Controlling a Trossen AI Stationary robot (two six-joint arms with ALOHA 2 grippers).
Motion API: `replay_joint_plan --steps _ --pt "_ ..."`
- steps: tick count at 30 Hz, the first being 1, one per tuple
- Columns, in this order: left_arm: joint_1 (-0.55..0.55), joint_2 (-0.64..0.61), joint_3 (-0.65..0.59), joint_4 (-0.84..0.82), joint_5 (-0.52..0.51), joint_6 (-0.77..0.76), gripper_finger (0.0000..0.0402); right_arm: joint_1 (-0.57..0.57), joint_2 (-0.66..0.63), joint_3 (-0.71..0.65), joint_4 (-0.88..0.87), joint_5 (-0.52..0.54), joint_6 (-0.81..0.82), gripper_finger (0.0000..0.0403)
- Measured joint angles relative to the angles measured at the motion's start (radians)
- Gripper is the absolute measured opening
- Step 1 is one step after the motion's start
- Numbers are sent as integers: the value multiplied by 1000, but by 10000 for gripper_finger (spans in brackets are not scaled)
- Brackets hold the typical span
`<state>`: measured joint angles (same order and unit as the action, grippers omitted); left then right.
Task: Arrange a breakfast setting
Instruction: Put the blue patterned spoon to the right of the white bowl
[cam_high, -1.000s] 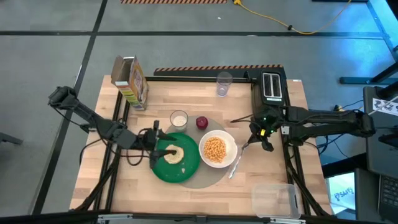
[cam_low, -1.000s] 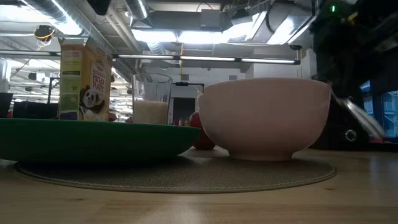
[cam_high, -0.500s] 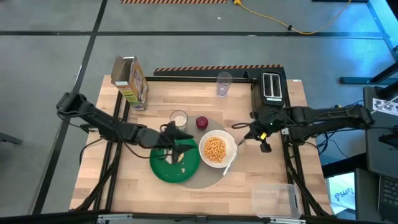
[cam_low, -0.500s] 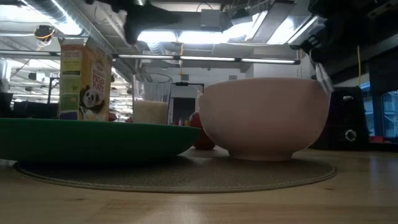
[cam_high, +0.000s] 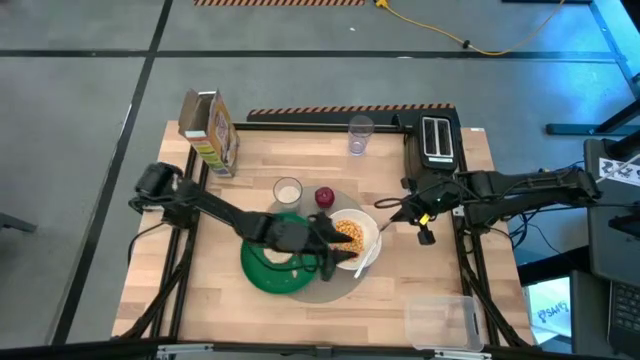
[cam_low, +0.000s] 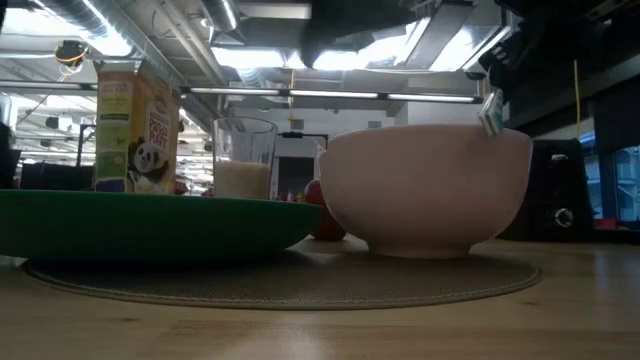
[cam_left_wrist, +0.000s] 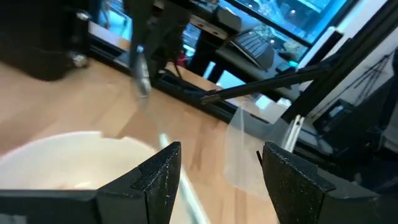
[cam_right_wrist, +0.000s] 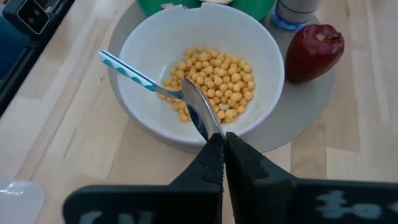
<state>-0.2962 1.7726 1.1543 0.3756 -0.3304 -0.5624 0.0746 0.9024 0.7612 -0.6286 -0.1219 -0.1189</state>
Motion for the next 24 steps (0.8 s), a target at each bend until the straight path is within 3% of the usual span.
replay_joint_plan --steps 5,11,24 --pt "35 109 107 -42 73 -93 211 0 0 0 44 2 -19 0" --pt "63 203 206 -193 79 -161 211 -1 0 0 78 -21 -51 0" --pt "81 220 236 -223 94 -160 211 -1 1 0 145 -28 -71 0"
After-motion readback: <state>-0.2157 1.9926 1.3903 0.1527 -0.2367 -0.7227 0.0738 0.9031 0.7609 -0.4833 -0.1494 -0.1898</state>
